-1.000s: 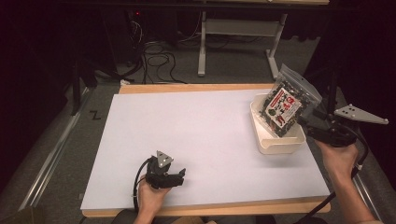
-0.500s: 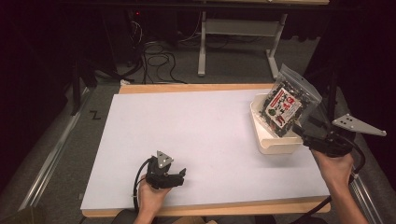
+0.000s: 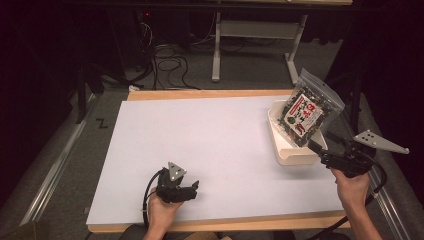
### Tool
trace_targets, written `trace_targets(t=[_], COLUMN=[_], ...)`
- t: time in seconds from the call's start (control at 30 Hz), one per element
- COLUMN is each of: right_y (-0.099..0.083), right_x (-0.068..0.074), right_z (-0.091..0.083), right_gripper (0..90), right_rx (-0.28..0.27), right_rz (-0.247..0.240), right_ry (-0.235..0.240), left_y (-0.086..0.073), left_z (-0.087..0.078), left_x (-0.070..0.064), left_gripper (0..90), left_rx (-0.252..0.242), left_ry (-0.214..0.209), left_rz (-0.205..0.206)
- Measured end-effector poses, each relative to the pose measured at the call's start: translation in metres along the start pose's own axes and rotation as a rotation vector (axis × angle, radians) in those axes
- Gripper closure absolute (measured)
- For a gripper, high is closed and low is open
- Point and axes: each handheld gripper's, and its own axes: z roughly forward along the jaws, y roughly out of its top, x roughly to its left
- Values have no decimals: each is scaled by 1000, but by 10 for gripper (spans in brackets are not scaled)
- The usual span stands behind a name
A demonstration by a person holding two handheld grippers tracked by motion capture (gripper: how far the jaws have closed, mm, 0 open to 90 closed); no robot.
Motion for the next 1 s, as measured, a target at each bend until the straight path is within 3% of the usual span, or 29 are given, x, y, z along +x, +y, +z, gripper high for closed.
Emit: trace_targets(t=[0.23,0.53,0.57,0.73,0.8,1.0], right_y=[-7,-9,-10,-13,-19,-28], right_x=[7,10,11,16,20,20], right_z=[8,13,12,14,15,21], right_gripper=[208,188,156,159,159,169], right_rx=[16,52,50,68,72,94], right_rz=[18,-5,-17,-34,-53,-16], right_ry=[-24,2,41,83,120,193], left_y=[0,0,0,0,0,0], left_z=[0,1,1,1,1,1], left_x=[-1,0,0,-1,-1,-1], left_gripper=[220,218,218,218,218,218], left_rx=[4,2,3,4,3,2], left_ry=[3,5,5,3,1,9], left_rz=[2,3,2,4,4,3])
